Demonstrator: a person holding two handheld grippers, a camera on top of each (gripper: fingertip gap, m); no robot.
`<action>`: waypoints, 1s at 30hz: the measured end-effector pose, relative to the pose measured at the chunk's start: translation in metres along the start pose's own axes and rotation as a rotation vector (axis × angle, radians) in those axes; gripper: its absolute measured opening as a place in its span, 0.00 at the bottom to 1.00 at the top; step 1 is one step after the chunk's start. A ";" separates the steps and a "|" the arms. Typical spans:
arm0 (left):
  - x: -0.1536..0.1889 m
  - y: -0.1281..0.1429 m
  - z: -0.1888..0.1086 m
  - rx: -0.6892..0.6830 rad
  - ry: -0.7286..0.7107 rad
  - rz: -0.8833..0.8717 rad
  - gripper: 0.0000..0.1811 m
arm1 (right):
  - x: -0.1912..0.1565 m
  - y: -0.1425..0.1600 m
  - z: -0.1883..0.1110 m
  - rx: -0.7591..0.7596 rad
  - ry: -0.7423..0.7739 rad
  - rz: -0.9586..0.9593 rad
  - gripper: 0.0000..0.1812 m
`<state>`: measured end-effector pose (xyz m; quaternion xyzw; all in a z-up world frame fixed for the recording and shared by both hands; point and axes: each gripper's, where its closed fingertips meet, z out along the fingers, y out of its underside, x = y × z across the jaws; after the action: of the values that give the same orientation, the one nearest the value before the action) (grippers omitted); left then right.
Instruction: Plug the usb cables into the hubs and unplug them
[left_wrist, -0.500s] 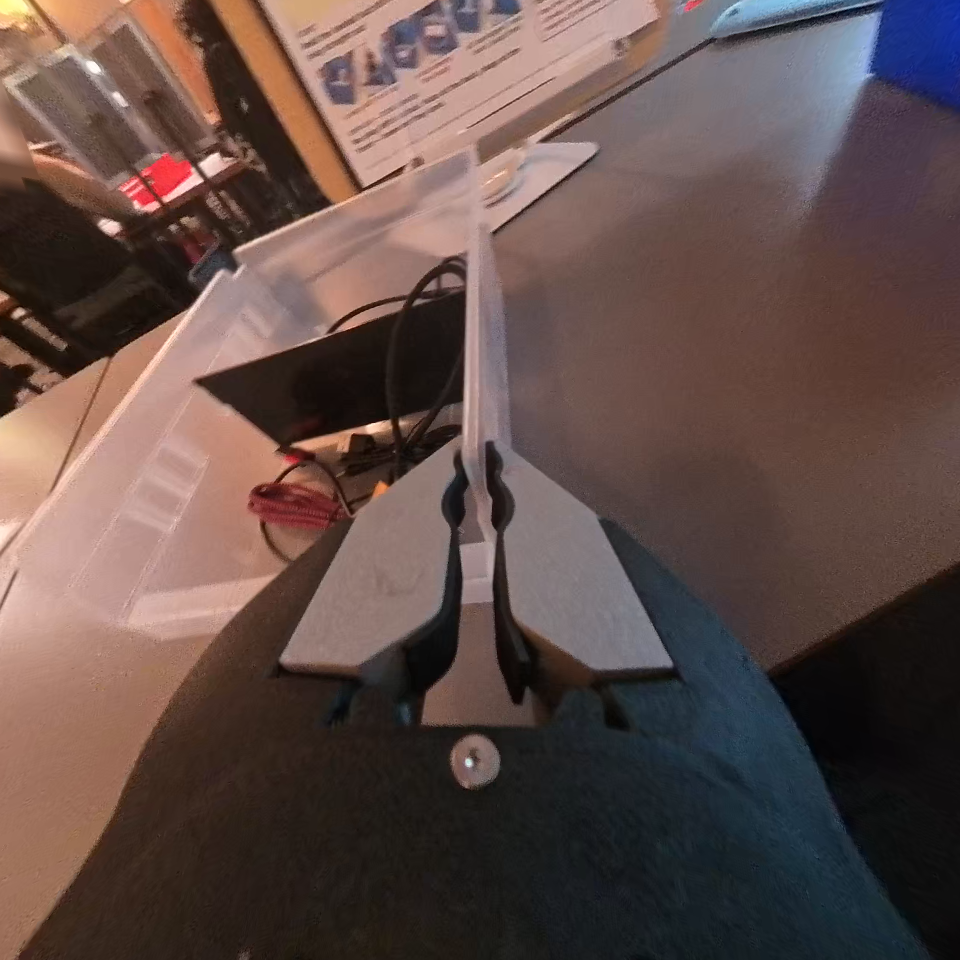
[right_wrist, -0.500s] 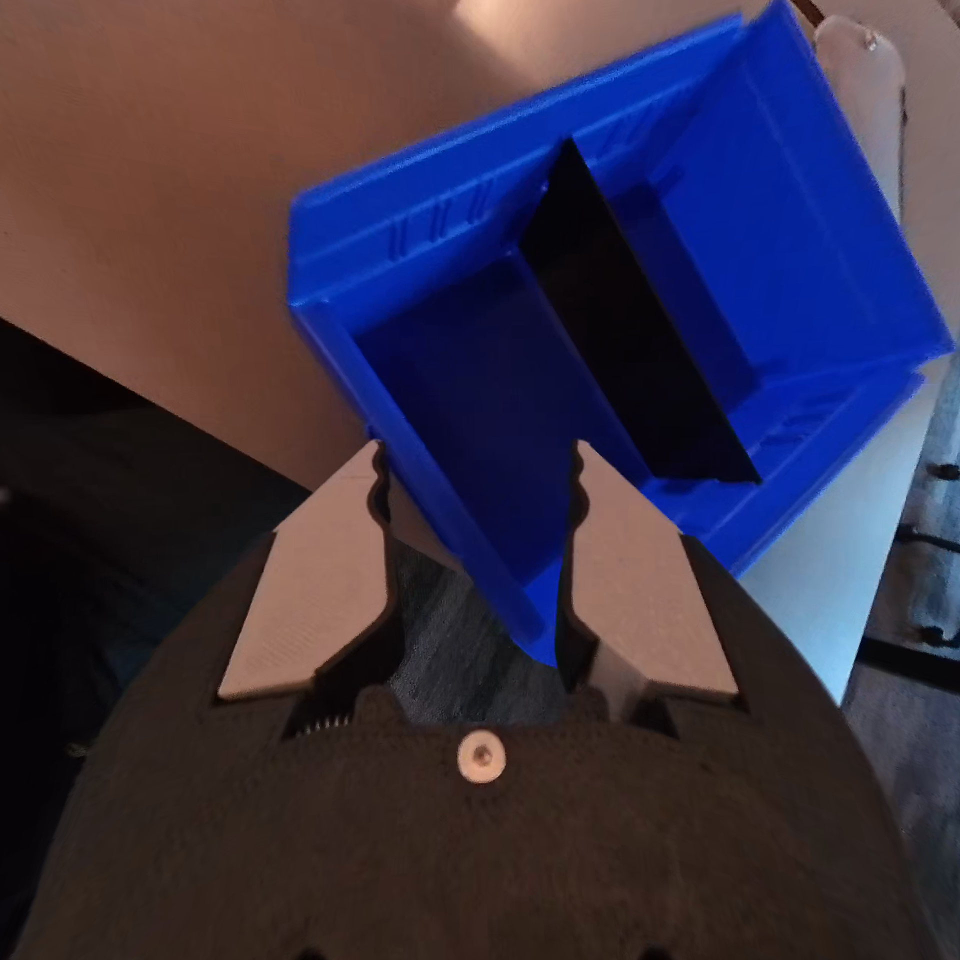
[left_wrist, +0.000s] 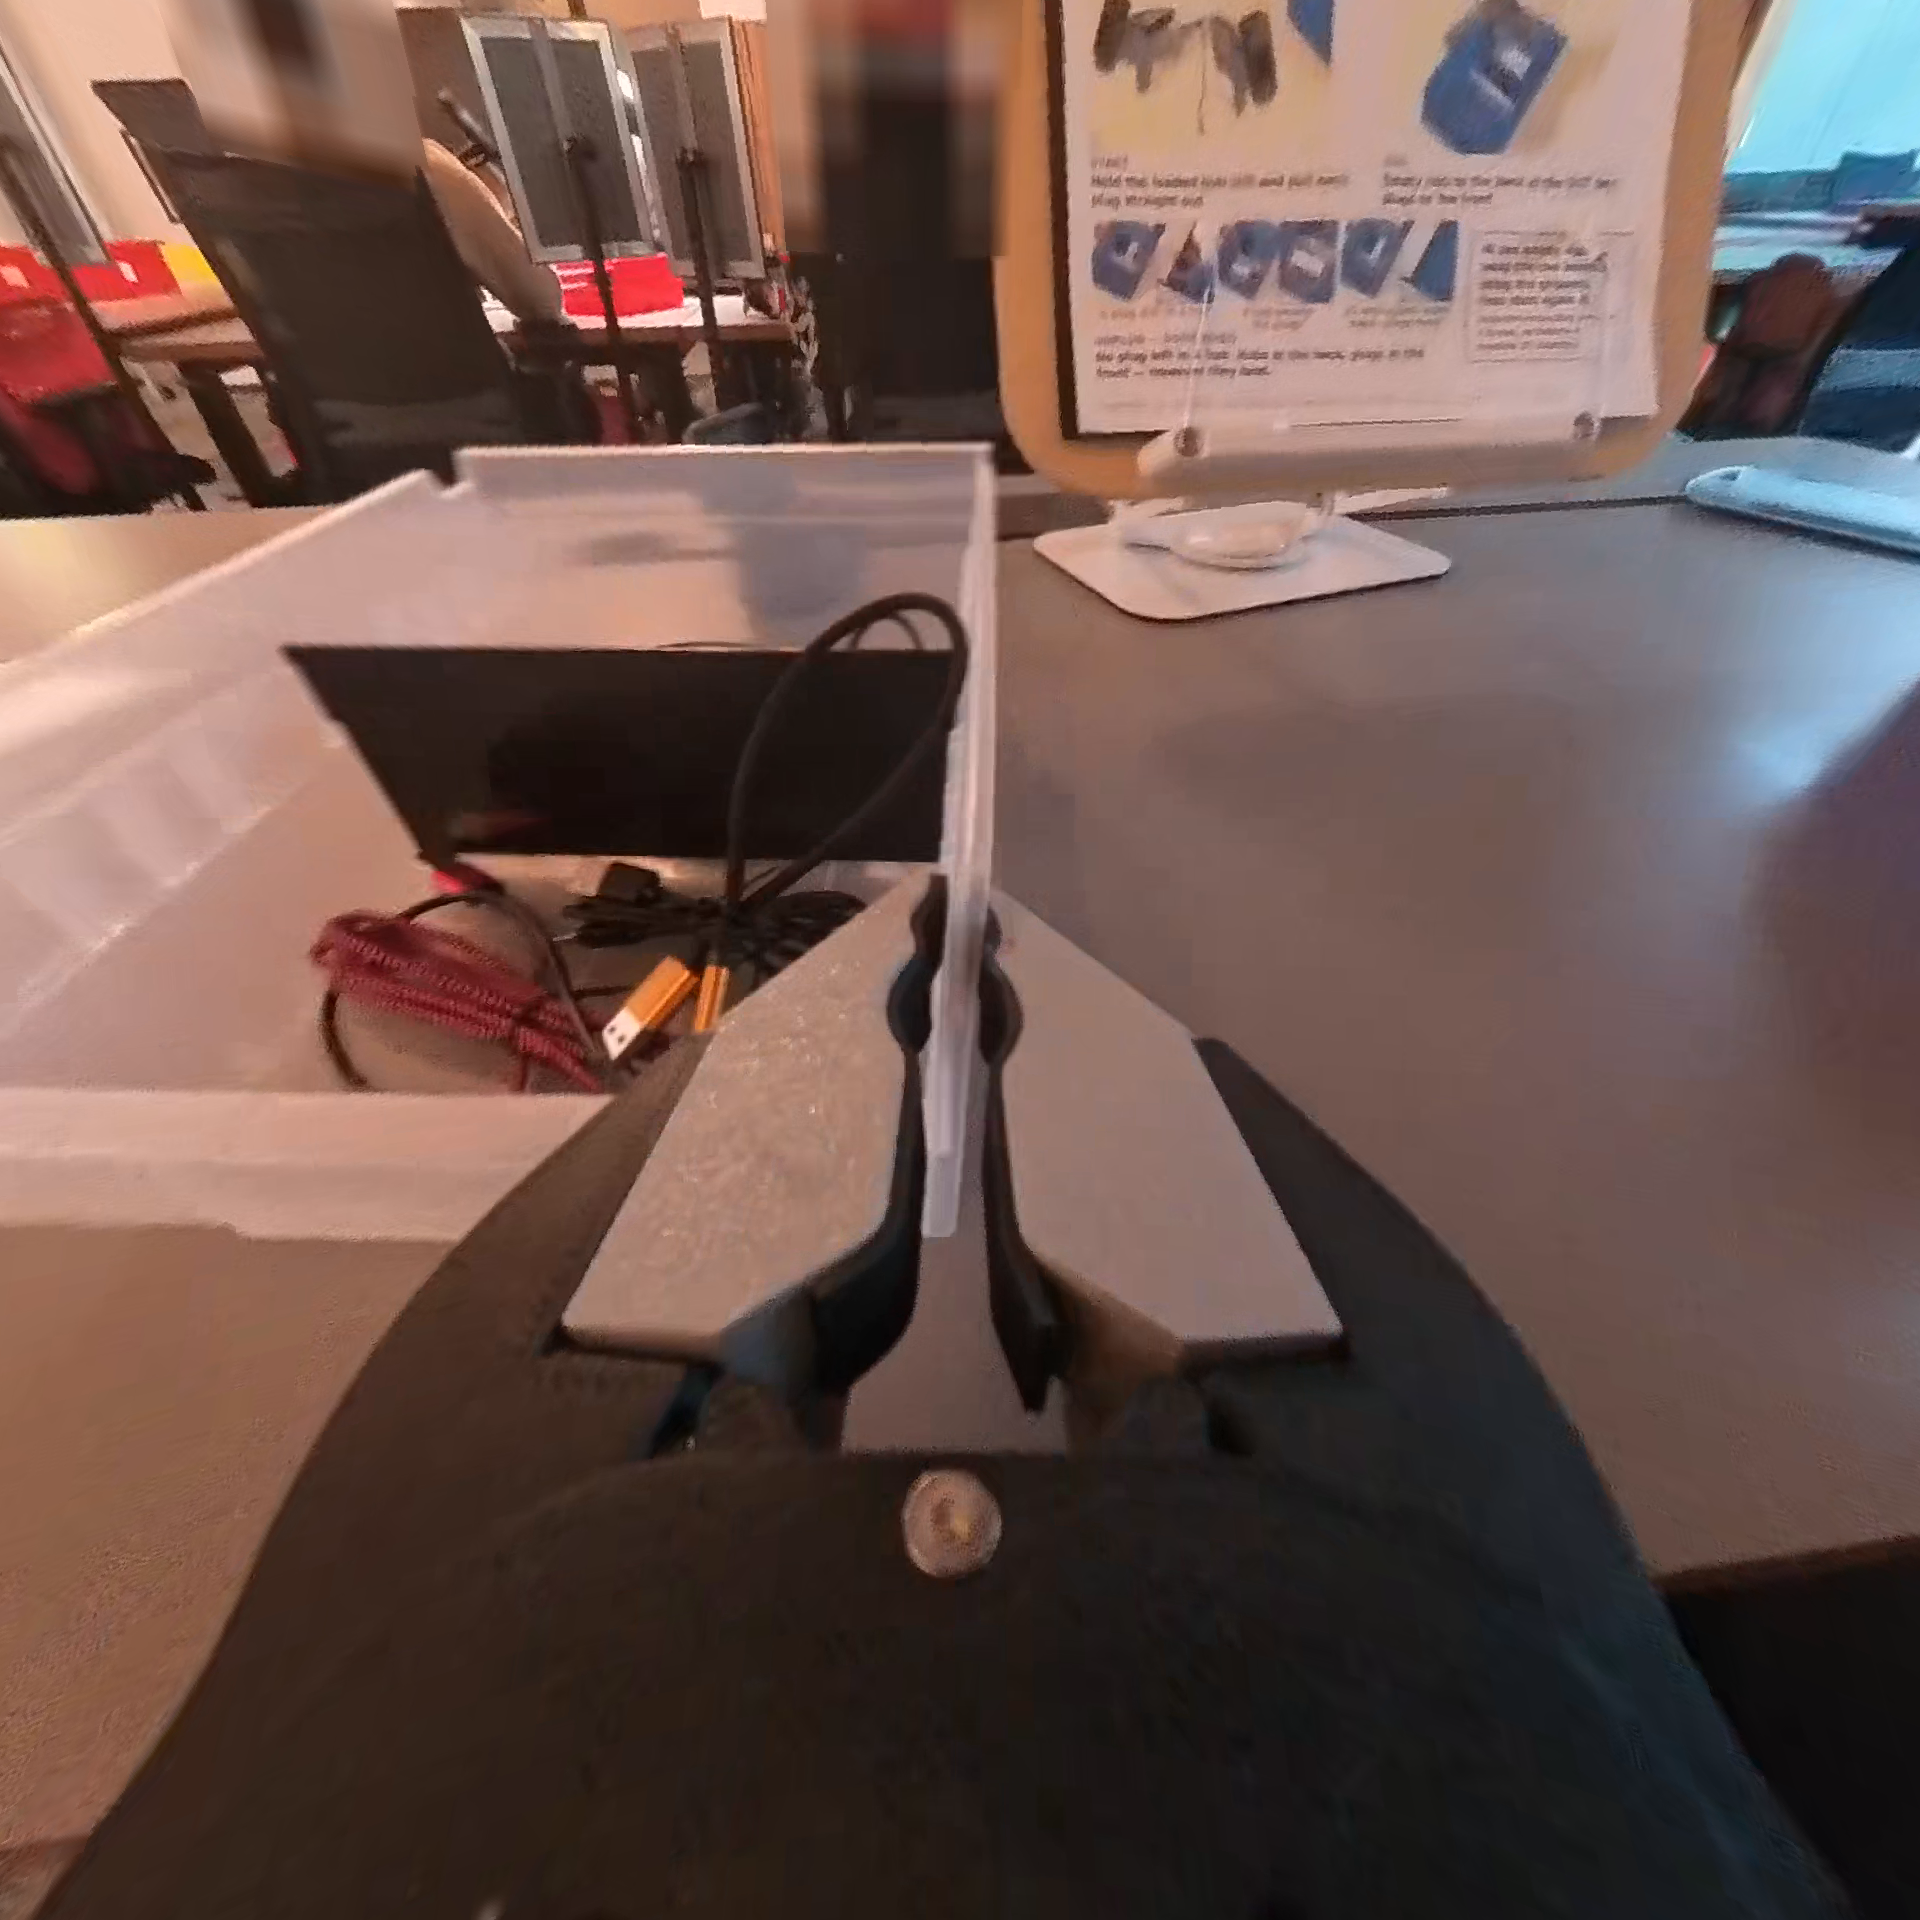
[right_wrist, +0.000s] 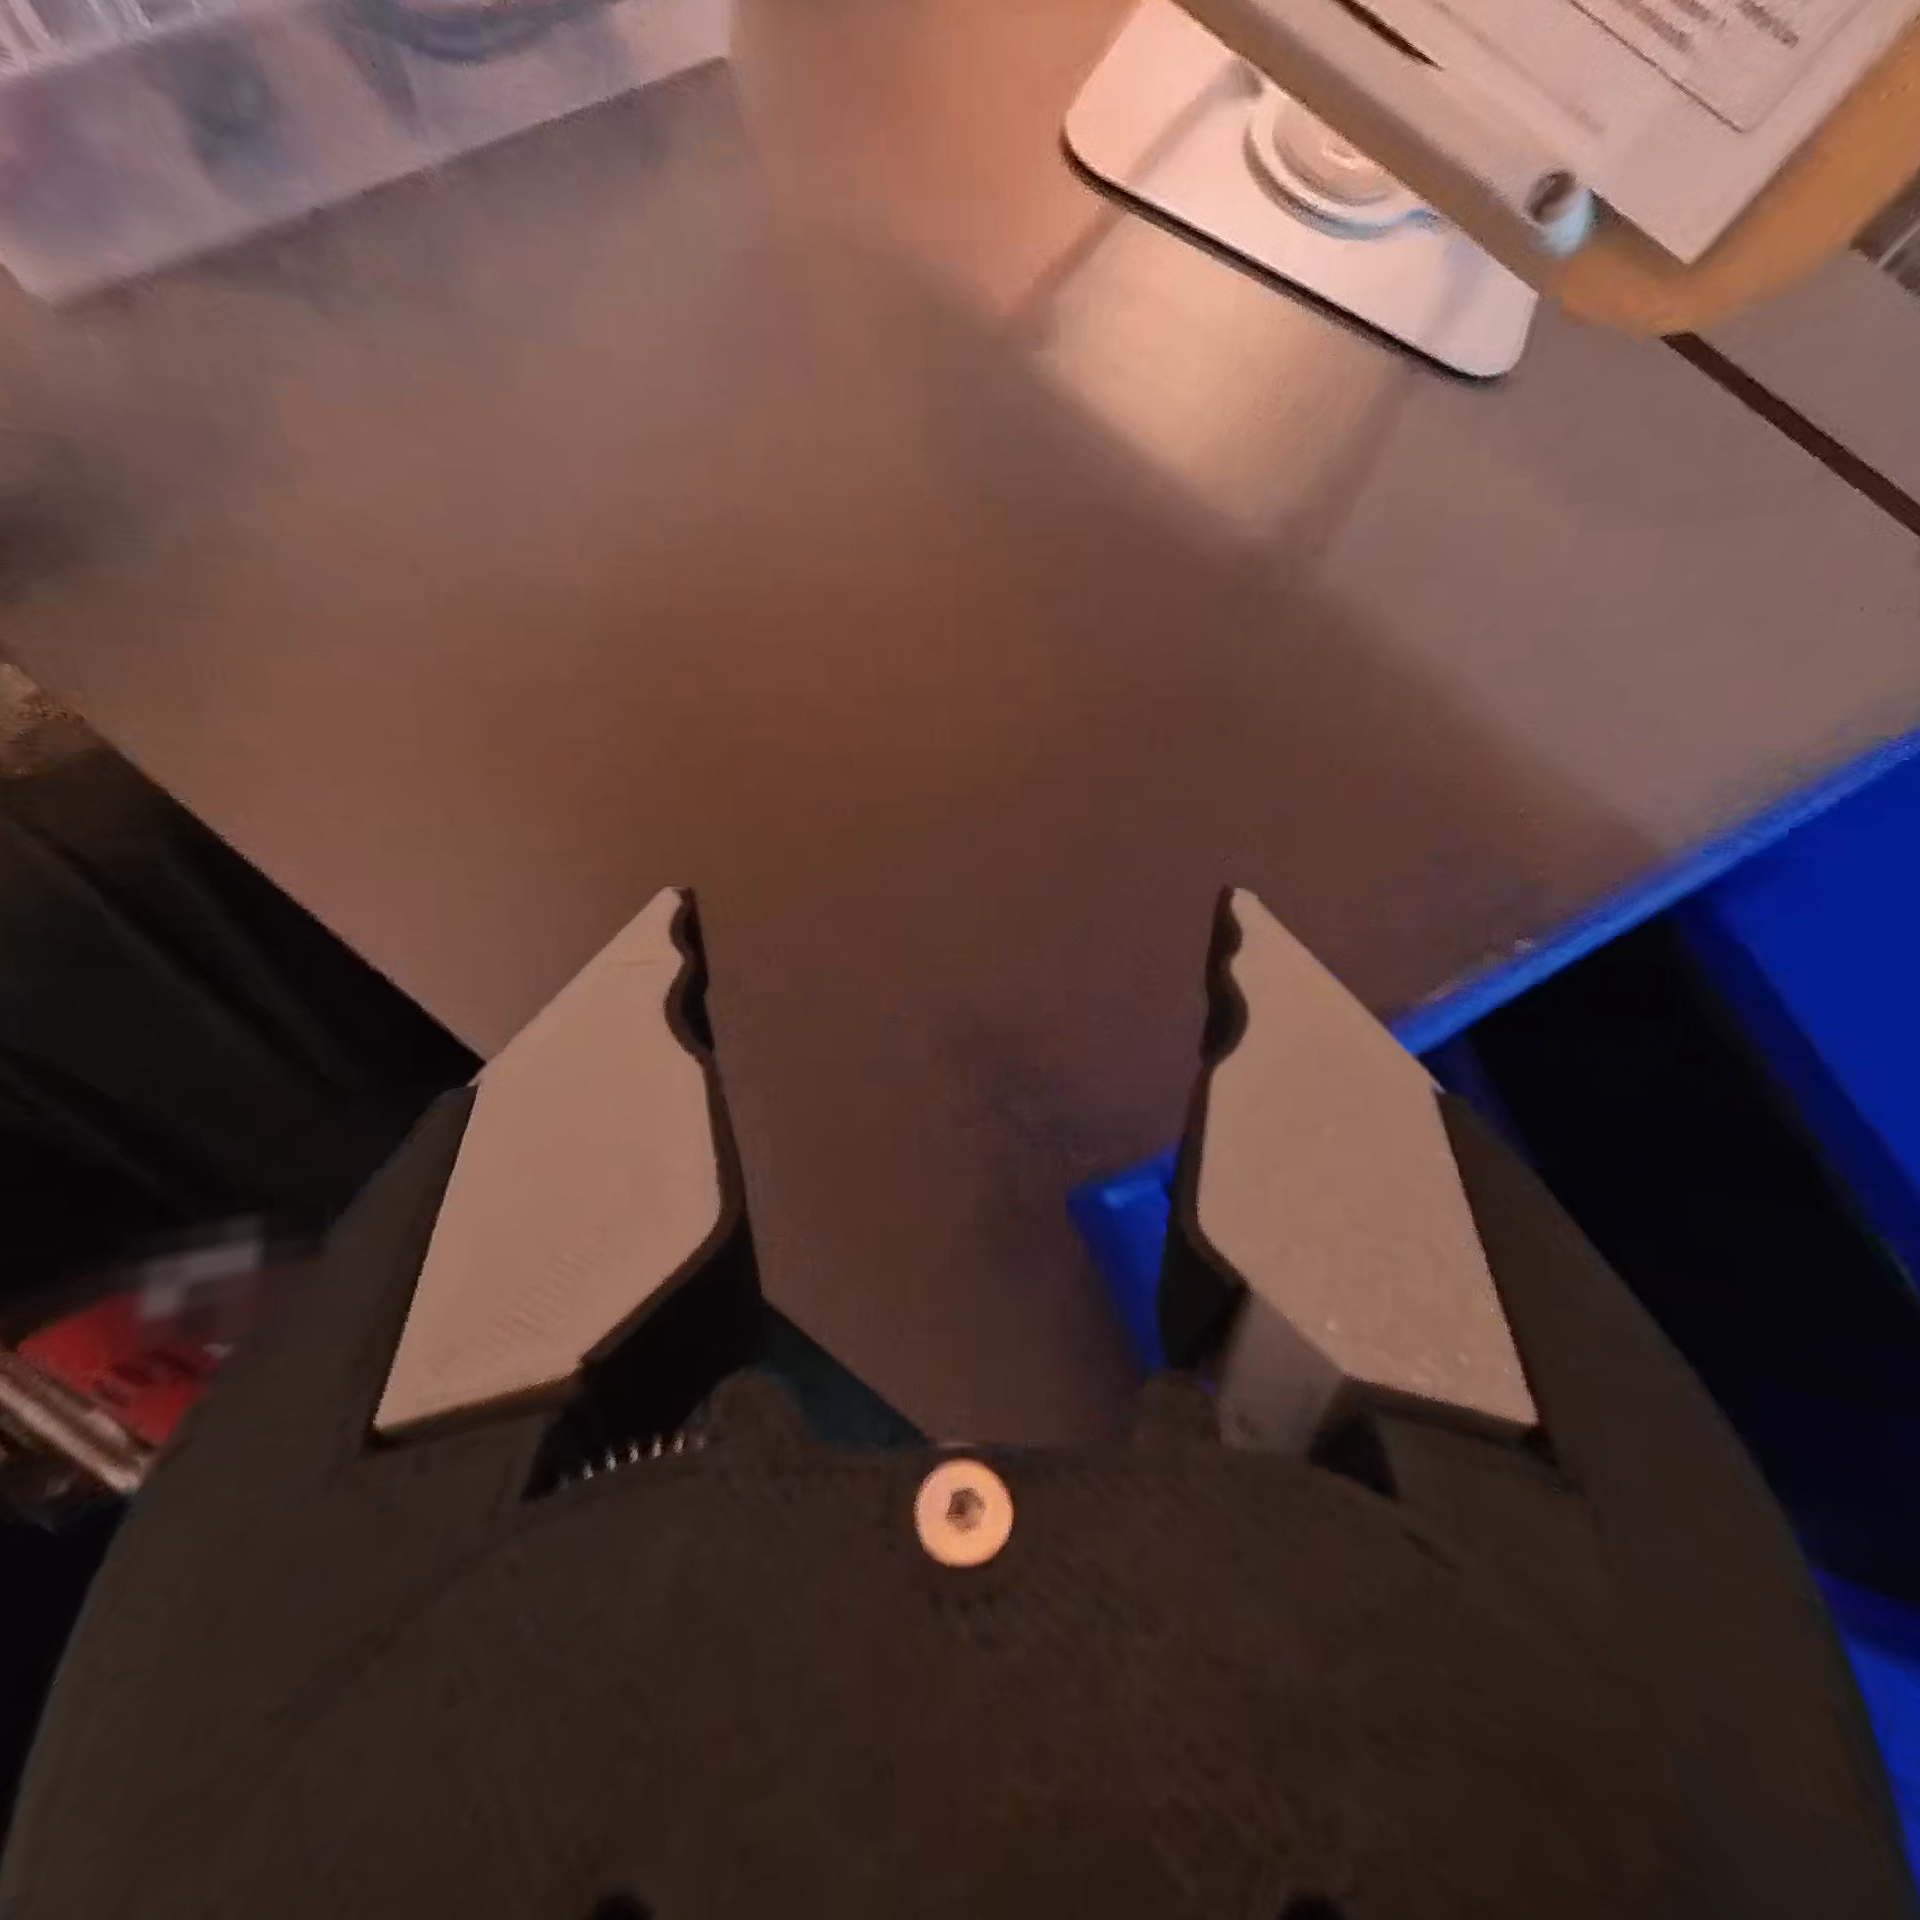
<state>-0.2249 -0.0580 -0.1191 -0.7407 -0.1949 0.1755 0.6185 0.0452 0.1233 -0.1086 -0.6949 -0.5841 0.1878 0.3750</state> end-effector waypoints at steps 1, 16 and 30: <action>0.006 -0.001 0.001 -0.002 0.002 0.031 0.01 | -0.003 -0.003 0.009 0.006 0.008 0.011 0.55; 0.019 -0.020 -0.008 -0.165 0.188 0.138 0.38 | 0.034 -0.027 -0.014 0.214 0.136 0.157 0.48; -0.028 -0.018 -0.014 -0.210 0.163 0.096 0.37 | 0.105 0.035 0.037 -0.022 0.365 0.121 0.38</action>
<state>-0.2431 -0.0813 -0.0982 -0.8216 -0.1259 0.1227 0.5423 0.0688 0.2335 -0.1406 -0.7556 -0.4654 0.0742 0.4550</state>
